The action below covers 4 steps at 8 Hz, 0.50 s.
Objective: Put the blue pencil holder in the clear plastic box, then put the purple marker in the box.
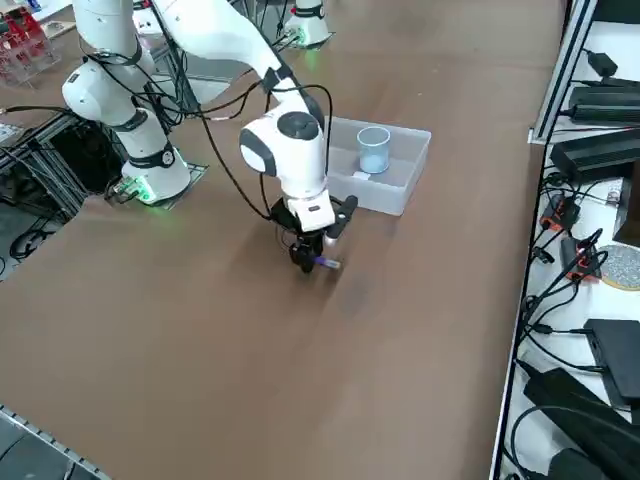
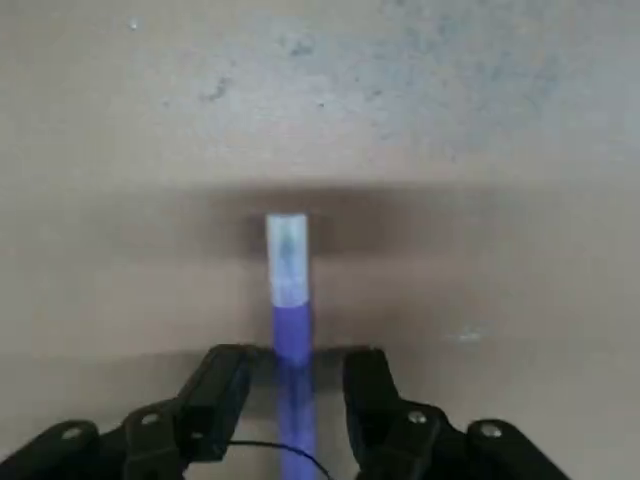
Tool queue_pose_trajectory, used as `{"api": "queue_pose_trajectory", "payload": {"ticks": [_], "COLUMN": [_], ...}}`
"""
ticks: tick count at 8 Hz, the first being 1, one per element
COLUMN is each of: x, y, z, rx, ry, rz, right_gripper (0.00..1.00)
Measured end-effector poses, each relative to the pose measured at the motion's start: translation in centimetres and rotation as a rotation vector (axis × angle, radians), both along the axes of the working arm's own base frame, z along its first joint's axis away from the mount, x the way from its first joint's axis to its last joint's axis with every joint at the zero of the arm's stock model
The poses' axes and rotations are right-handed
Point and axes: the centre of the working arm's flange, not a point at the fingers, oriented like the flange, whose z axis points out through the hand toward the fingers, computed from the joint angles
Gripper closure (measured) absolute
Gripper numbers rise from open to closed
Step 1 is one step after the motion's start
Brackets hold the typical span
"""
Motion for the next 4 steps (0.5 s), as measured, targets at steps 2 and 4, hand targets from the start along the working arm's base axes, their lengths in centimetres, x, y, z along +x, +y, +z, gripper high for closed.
{"api": "queue_pose_trajectory", "payload": {"ticks": [2,4], "x": [0.01,0.09], "y": [0.16,0.32], "z": [-0.12,0.09], "rx": [0.002,0.006], "ry": [0.001,-0.003], "rz": [0.000,-0.001], "right_gripper": [0.50,0.69]}}
